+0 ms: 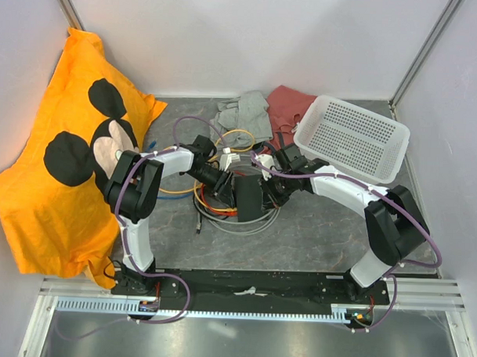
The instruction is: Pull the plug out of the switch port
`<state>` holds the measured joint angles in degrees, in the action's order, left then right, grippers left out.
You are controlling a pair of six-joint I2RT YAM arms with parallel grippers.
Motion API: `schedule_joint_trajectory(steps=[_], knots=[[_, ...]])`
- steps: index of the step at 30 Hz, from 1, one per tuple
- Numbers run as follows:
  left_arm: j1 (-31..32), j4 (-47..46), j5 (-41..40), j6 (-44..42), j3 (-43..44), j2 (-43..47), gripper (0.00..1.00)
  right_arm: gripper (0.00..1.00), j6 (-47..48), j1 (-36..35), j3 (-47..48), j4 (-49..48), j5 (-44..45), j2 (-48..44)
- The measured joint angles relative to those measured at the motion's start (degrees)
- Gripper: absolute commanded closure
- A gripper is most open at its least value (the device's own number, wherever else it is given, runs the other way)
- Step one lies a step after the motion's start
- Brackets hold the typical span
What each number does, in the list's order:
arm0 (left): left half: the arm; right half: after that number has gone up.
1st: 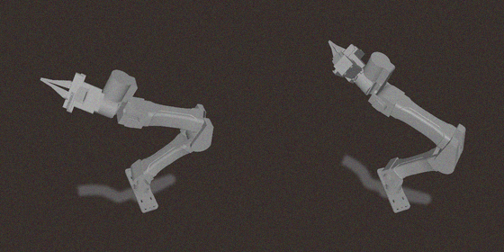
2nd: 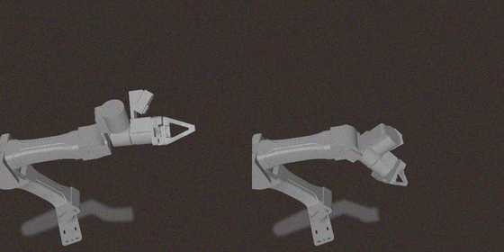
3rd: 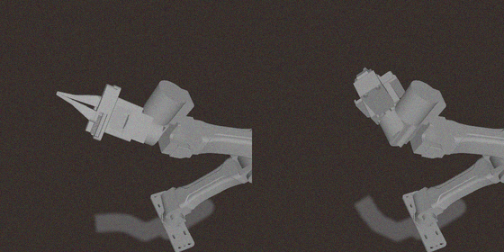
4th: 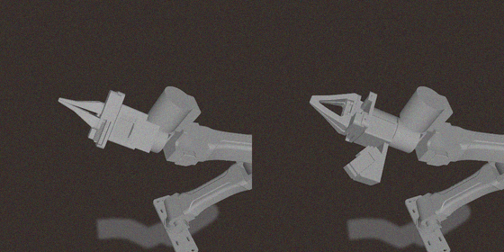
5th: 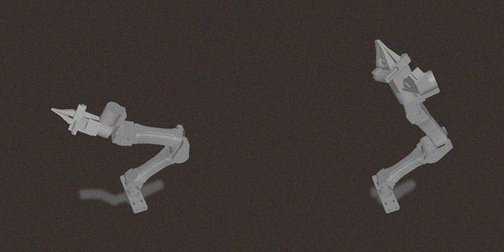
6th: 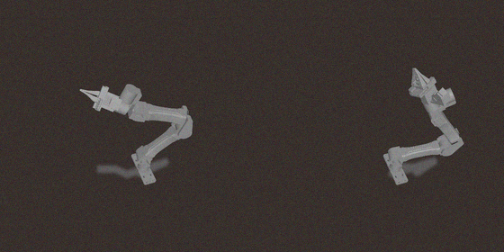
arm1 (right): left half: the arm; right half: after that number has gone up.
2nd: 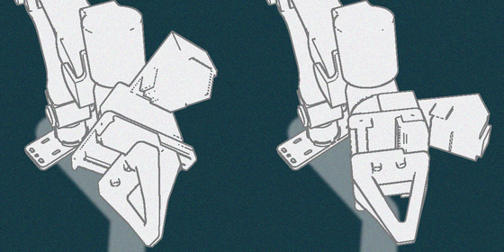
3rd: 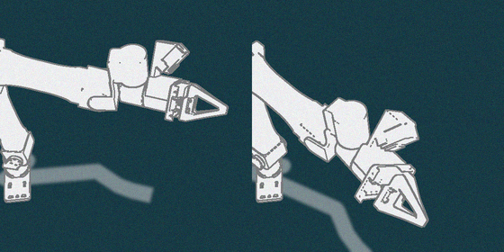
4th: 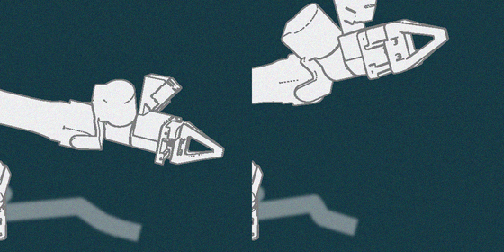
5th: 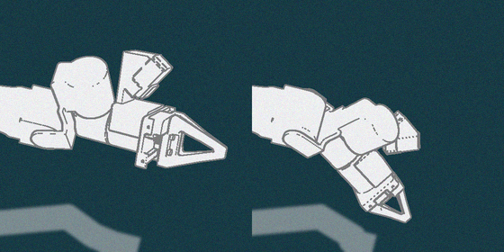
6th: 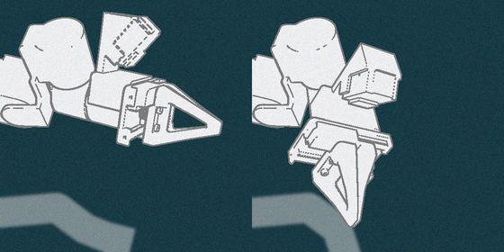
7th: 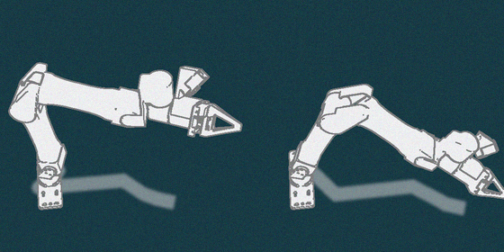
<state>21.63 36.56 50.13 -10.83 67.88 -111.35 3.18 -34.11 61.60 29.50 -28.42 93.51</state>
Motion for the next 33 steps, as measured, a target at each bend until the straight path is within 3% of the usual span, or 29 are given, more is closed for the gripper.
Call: schedule_joint_trajectory(steps=[22, 28, 29, 33], knots=[[-0.1, -2.4, 6.7, 2.0, 0.3, -6.7, 0.72, 1.0, 0.0, -0.1, -2.8, -0.3, 1.5, 2.6], [0.1, -0.8, 7.6, 2.5, 1.7, -8.1, 0.91, 1.0, 0.1, -0.2, -3.1, -0.8, 1.5, 2.5], [0.1, -0.5, 7.5, 2.6, 1.9, -8.2, 0.98, 1.0, 0.1, -0.2, -3.1, -0.8, 1.6, 2.4], [0.5, 0.6, 5.6, 3.3, 2.6, -8.1, 0.98, 1.0, 0.5, -0.4, -3.5, -1.2, 1.8, 2.1]])
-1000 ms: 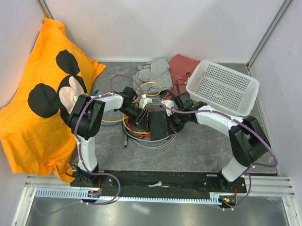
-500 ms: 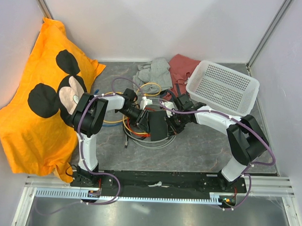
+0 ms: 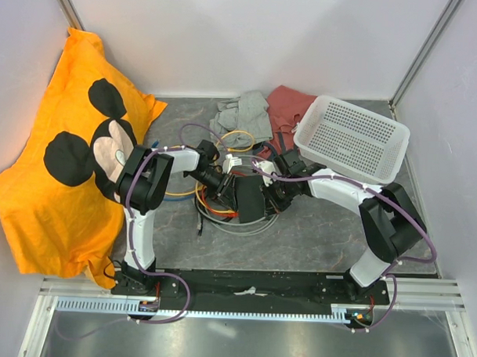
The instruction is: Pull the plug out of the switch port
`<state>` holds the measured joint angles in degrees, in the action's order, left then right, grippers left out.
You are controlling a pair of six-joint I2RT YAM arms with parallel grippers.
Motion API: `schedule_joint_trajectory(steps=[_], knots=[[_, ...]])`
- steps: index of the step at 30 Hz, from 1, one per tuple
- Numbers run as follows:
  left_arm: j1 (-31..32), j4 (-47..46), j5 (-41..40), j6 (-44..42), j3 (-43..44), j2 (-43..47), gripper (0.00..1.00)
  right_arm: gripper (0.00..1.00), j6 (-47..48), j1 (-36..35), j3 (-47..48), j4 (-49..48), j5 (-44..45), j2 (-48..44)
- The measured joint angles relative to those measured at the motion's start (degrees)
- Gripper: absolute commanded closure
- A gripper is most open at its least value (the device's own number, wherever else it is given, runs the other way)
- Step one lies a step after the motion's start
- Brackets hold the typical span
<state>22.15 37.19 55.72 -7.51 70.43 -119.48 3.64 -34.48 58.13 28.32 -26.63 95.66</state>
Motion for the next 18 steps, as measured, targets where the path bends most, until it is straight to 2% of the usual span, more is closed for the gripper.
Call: schedule_joint_trajectory(steps=[9, 18], knots=[[1.5, 1.3, -5.7, 0.8, 0.6, 2.0, 0.98, 1.0, 0.2, -0.5, -1.1, -0.5, 0.9, -0.8], [1.8, 2.0, -6.9, 0.8, 0.9, 2.3, 0.98, 1.0, 0.2, -0.6, -1.1, -0.5, 1.0, -0.8]])
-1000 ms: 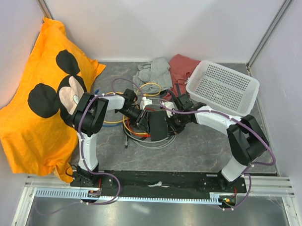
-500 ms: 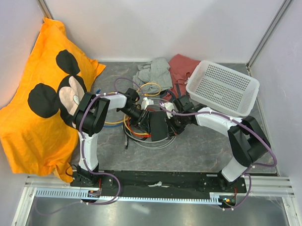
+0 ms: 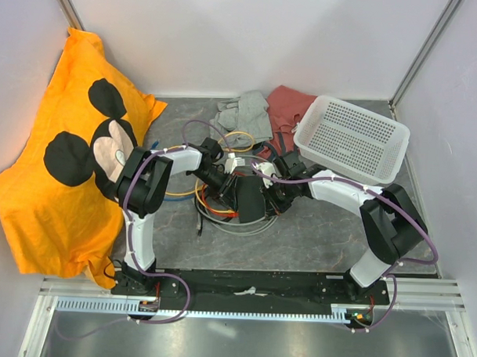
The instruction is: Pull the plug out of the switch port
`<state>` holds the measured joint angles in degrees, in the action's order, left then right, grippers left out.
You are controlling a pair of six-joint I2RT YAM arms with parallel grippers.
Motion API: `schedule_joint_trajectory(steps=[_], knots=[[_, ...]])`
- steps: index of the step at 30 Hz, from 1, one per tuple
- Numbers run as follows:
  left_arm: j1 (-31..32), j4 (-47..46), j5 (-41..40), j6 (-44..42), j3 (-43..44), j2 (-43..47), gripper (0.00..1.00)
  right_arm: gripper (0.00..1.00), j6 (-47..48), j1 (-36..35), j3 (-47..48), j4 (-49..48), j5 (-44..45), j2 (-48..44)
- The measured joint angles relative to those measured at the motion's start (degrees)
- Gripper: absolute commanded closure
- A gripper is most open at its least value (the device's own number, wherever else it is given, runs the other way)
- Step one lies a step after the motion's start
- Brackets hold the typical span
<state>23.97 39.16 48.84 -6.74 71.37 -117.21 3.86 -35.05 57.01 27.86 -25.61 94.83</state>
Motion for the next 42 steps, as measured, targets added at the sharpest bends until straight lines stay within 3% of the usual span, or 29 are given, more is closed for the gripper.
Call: schedule_joint_trajectory(steps=[29, 42], knots=[[0.7, 6.2, -12.6, -9.3, -0.2, 5.2, 0.98, 1.0, 2.2, -0.8, -1.4, 1.9, 4.2, 1.6], [-0.8, 10.6, -24.1, -16.6, 3.6, 12.4, 0.98, 1.0, 2.8, -1.4, 11.6, 2.5, 0.6, -0.3]])
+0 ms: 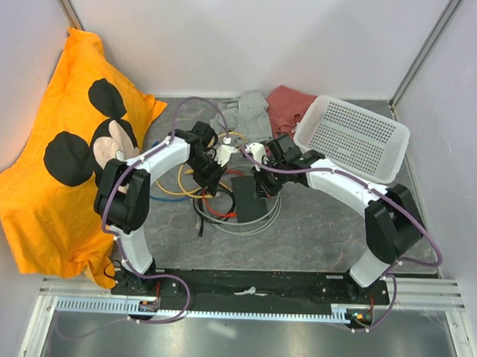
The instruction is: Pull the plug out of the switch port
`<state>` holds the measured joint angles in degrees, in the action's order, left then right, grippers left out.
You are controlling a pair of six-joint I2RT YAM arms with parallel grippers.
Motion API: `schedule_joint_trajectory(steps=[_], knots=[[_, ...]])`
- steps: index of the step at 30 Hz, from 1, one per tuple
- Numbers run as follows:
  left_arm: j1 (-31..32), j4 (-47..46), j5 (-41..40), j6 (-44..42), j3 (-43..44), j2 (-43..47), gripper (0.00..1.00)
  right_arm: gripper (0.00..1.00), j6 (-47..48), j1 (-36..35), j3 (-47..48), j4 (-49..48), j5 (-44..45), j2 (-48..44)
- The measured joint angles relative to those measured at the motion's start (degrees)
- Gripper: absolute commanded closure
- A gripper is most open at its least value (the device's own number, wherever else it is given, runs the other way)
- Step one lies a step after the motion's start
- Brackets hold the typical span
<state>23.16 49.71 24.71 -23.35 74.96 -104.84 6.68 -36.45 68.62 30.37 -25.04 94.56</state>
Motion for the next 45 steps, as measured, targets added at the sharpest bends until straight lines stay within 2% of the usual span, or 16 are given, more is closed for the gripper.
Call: schedule_joint_trajectory(steps=[5, 6, 7, 9, 11, 14, 18, 20, 22, 25, 29, 35, 38, 40, 42, 45], knots=[[-0.2, 4.0, -3.2, -5.2, 5.1, -0.8, 0.96, 1.0, 0.7, -1.2, 1.2, -0.6, 1.4, 5.0], [-0.2, 4.7, -3.9, -6.2, 6.0, -1.1, 0.9, 1.0, 0.7, -1.5, 1.2, -0.8, 1.8, 6.1], [-0.2, 5.3, -4.9, -7.0, 6.8, -1.4, 0.75, 1.0, 0.7, -1.8, 1.2, -0.8, 2.3, 7.2], [-0.2, 5.9, -6.3, -8.1, 7.5, -1.7, 0.64, 1.0, 0.7, -2.2, 1.2, -0.8, 3.1, 8.5], [-0.6, 6.6, -7.0, -8.3, 8.0, -1.7, 0.6, 1.0, 0.7, -2.4, 1.2, -0.8, 3.5, 8.9], [-2.6, 8.1, -4.4, -7.3, 9.2, -1.7, 0.55, 1.0, 0.7, -2.7, 1.0, -1.2, 4.2, 8.9], [-6.8, 10.9, 5.9, -2.9, 14.7, -1.6, 0.5, 1.0, 0.8, -2.7, -0.5, -1.6, 4.9, 8.1], [-8.8, 10.8, 10.4, 0.1, 17.9, -0.7, 0.37, 1.0, 0.9, -2.7, -1.7, -1.7, 5.1, 7.5], [-10.2, 9.5, 11.5, 2.2, 18.9, 1.1, 0.01, 1.0, 0.9, -2.7, -2.3, -2.1, 5.2, 7.1], [-11.5, 6.0, 10.4, 5.1, 18.3, 5.0, 0.01, 1.0, 0.9, -2.7, -2.9, -2.5, 5.3, 6.6], [-11.5, 2.4, 8.3, 6.7, 15.1, 9.0, 0.01, 1.0, 1.1, -2.7, -3.3, -2.8, 5.4, 6.4], [-11.4, -0.6, 2.1, 9.2, 8.5, 9.1, 0.01, 1.0, 1.2, -2.7, -3.7, -3.0, 5.4, 6.0], [-11.4, -1.1, -0.8, 9.4, 6.9, 8.0, 0.18, 1.0, 1.3, -2.7, -3.8, -3.0, 5.4, 6.0], [-11.5, -2.0, -1.8, 9.5, 6.0, 7.2, 0.66, 1.0, 1.3, -2.7, -3.8, -3.0, 5.4, 6.0], [-11.5, -2.7, -2.2, 10.2, 5.1, 6.7, 0.98, 1.0, 1.3, -2.7, -3.8, -3.0, 5.4, 6.0], [-11.5, -3.8, -2.8, 10.5, 4.9, 6.1, 0.98, 1.0, 1.3, -2.8, -3.8, -3.0, 5.4, 6.0]])
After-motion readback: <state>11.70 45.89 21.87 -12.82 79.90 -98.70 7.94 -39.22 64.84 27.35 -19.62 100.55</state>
